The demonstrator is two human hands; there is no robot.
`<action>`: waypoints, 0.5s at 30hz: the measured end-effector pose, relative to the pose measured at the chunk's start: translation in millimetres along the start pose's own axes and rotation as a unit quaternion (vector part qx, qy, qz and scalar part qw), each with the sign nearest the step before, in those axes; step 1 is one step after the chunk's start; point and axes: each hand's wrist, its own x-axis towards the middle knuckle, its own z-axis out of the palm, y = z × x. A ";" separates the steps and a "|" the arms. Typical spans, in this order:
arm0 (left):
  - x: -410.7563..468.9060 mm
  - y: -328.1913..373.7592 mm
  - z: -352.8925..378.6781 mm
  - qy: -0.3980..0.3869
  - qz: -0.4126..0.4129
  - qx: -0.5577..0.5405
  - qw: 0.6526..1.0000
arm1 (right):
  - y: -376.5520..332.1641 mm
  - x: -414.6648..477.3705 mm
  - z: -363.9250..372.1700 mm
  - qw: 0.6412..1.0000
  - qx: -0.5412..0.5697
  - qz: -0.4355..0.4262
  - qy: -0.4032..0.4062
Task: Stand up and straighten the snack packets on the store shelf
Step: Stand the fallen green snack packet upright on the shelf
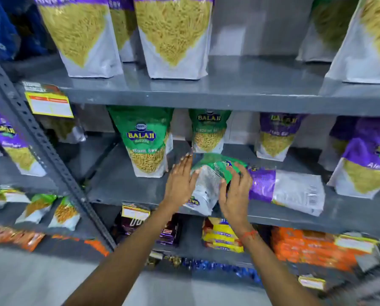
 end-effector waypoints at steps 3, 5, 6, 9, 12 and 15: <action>17.3 -20.1 4.5 -0.131 -0.120 -0.047 0.983 | 9.8 -10.6 23.2 0.980 0.001 0.155 -0.123; 30.0 -25.4 -0.9 -0.200 -0.204 -0.139 0.948 | 13.7 -13.1 34.6 0.938 -0.008 0.268 -0.220; 36.1 -27.7 -2.6 -0.209 -0.229 -0.184 0.933 | 15.5 -9.6 39.5 0.920 -0.012 0.307 -0.243; 50.9 -39.4 -2.1 -0.245 -0.281 -0.322 0.870 | 17.5 6.8 51.5 0.876 0.058 0.415 -0.240; 51.7 -53.6 1.2 -0.319 -0.316 -0.410 0.794 | 16.2 18.6 55.2 0.820 0.217 0.488 -0.208; 56.5 -74.8 8.2 -0.338 -0.343 -0.404 0.777 | 21.8 16.7 54.7 0.774 0.312 0.523 -0.175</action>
